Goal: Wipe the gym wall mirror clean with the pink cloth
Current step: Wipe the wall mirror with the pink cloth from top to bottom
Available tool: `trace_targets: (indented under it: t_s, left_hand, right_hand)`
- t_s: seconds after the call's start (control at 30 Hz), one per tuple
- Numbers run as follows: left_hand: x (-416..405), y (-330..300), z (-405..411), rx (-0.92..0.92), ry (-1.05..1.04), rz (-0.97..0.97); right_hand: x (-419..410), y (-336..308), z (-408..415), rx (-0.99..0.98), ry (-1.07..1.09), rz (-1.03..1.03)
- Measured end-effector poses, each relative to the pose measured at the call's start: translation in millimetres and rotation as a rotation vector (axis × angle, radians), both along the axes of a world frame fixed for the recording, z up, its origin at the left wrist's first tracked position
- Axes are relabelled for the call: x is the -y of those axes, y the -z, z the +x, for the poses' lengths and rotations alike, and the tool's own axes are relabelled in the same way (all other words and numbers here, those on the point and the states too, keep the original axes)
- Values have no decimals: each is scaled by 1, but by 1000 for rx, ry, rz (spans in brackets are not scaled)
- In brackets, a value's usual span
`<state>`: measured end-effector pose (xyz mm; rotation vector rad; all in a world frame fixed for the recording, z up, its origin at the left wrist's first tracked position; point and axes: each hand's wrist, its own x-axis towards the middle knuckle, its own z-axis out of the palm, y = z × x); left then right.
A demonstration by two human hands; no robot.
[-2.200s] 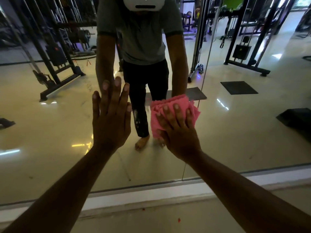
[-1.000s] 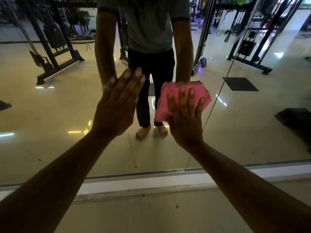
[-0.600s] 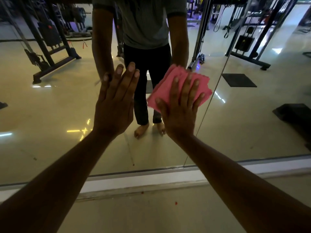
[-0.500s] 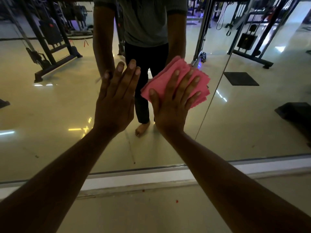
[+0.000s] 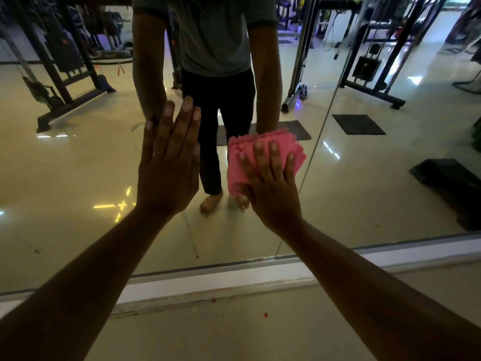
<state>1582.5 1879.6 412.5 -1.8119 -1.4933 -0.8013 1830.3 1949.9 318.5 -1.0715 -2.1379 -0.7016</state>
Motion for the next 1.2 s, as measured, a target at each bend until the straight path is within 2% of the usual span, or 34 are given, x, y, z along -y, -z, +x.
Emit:
trace_targets:
  t_s: [0.1, 0.2, 0.23, 0.4, 0.43, 0.5, 0.57, 0.63, 0.73, 0.83, 0.9, 1.0, 1.07, 1.13, 1.2]
  left_hand:
    - [0, 0, 16, 19, -33, 12]
    - [-8, -6, 39, -67, 79, 20]
    - [-12, -7, 47, -83, 106, 14]
    - [-17, 0, 67, 3, 73, -18]
    - [-16, -2, 67, -4, 68, -8]
    - [-14, -12, 64, 6, 49, 32]
    - [-13, -23, 55, 28, -14, 55]
    - [-14, -29, 44, -4, -53, 41]
    - [-11, -33, 27, -74, -32, 18]
    - [1, -31, 10, -56, -51, 39]
    - [7, -28, -6, -5, -100, 82]
    - [11, -18, -33, 49, -127, 111]
    - [15, -8, -48, 44, -101, 88]
    - [20, -1, -64, 47, -77, 69]
    - [26, -1, -80, 60, -72, 65]
  right_hand:
    - [-3, -14, 34, -157, 131, -71]
    - [-15, -62, 17, -361, 203, -67]
    - [-16, -71, 10, -373, 186, -51]
    - [-18, -35, 60, 3, 17, -6]
    - [-19, -34, 73, 16, 14, -8]
    - [-19, -51, 74, -92, 14, -33]
    - [-21, -79, 47, -256, 23, -38]
    - [-22, -94, 16, -307, 75, -9]
    - [-23, -74, 6, -134, -30, 45]
    - [-28, -59, 32, 23, -66, 82]
    - [-26, -71, 25, -64, -7, 87]
    - [-15, -96, -36, -343, 128, 49]
    - [-6, -85, -69, -232, 17, 72]
    - [5, -53, -74, 35, -167, 103]
    - [7, -36, -52, 149, -133, 101]
